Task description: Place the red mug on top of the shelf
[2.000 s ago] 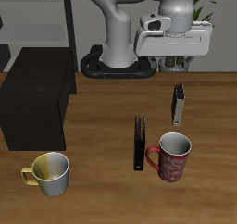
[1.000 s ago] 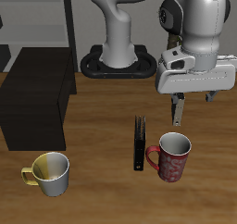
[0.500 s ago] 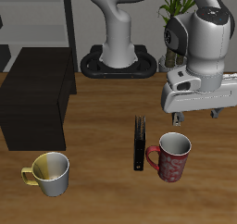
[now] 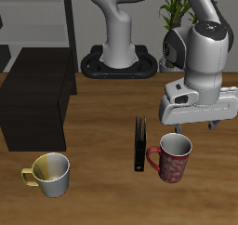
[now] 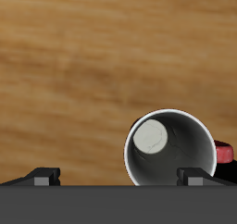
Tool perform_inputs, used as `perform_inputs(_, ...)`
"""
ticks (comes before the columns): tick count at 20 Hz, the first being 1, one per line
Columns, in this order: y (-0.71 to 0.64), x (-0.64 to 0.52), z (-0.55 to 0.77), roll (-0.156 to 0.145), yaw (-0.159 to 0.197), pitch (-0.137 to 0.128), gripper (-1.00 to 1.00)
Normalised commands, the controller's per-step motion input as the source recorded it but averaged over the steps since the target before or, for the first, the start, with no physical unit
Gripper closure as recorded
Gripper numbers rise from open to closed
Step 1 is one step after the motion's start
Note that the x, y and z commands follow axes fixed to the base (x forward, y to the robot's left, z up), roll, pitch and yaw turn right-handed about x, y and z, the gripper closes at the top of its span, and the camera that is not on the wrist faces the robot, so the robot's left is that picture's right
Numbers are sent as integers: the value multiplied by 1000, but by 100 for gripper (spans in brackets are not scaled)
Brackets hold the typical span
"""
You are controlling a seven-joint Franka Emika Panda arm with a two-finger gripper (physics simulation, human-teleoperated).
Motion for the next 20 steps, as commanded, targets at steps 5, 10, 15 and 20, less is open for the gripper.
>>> perform_inputs(5, -44, 62, -274, -23, -10, 28, -100)
perform_inputs(10, 1, 35, -386, -4, -11, 48, -100)
perform_inputs(15, 66, -54, -291, 9, -7, 47, -100)
perform_inputs(20, 62, -55, -207, 16, -3, 26, 100)
